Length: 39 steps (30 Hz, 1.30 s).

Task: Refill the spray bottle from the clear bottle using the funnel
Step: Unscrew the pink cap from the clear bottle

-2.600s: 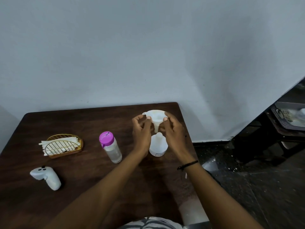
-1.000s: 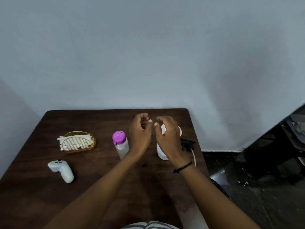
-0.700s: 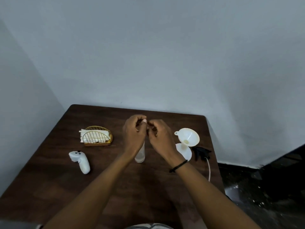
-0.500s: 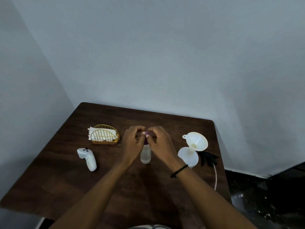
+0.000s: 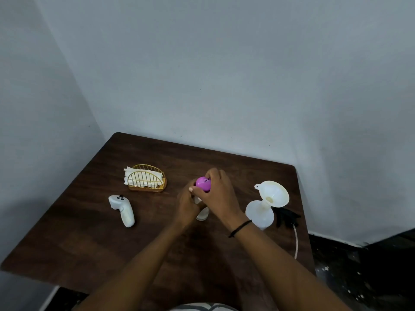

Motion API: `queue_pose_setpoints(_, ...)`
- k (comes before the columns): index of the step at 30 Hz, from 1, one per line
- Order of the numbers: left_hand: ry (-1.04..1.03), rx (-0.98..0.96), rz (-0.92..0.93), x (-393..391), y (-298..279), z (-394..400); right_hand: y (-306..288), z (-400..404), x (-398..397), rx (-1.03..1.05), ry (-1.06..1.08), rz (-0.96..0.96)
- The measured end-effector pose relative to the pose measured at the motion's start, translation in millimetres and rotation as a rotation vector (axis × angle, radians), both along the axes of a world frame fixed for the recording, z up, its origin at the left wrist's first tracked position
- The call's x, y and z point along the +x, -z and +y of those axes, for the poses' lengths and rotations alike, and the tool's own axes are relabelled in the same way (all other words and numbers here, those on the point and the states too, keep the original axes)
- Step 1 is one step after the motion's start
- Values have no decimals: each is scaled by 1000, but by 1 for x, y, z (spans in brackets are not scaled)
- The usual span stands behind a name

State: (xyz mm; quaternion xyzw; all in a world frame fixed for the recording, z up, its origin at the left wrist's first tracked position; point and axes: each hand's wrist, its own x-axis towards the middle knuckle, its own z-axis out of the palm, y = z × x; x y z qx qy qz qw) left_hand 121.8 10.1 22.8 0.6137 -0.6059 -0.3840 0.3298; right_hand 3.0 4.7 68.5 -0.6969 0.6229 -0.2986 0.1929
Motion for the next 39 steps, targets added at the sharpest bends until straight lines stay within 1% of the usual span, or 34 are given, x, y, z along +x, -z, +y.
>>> queue_pose_setpoints(2, -19, -14, 71, 0, -1, 1, 0, -2, 1, 19, 11, 21)
queue_pose_setpoints(4, -19, -99, 81, 3, -2, 0, -1, -3, 0, 46, -14, 33)
queue_pose_setpoints(7, 23, -127, 90, 6, 3, -5, -2, -7, -9, 83, -153, 29)
queue_pose_setpoints(9, 18, -129, 80, 6, 2, -4, -5, -9, -11, 122, -202, 57)
queue_pose_setpoints(12, 39, -109, 114, 5, 4, -6, -4, -9, -4, 90, -121, 146)
queue_pose_setpoints(14, 37, -81, 100, 3, 3, -6, -1, -7, -3, 28, -73, 134)
queue_pose_setpoints(16, 21, -106, 122, 2, 5, -6, 2, -6, -5, 30, -115, 63)
queue_pose_setpoints(18, 11, -141, 127, 5, 8, -2, 4, -4, -3, 37, -159, 60)
queue_pose_setpoints(20, 27, -177, 122, 6, 7, 0, 7, -2, 0, -32, -63, 112)
queue_pose_setpoints(22, 35, -173, 89, 6, 5, -1, 8, -1, -1, -75, 12, 85)
queue_pose_setpoints(24, 53, -200, 96, 6, 1, 1, 10, 0, -3, -73, -60, 38)
queue_pose_setpoints(26, 61, -223, 100, 8, 6, 1, 12, 2, -2, -79, -135, 42)
queue_pose_setpoints(28, 68, -207, 81, 9, 7, 1, 11, 2, 2, -78, -80, 63)
queue_pose_setpoints(30, 82, -188, 107, 7, 4, 1, 11, 2, 2, -46, -3, 30)
queue_pose_setpoints(32, 68, -205, 108, 7, 5, 1, 11, 2, -1, -33, -34, -27)
queue_pose_setpoints(34, 25, -222, 134, 8, 11, 1, 14, 2, -1, -38, -87, -8)
queue_pose_setpoints(36, 20, -208, 134, 8, 15, -1, 14, 2, 1, -44, -41, 41)
queue_pose_setpoints(38, 37, -225, 92, 6, 12, -2, 15, 1, 2, -38, 21, 20)
queue_pose_setpoints(39, 33, -217, 99, 6, 9, -2, 16, 2, 1, -37, 18, -3)
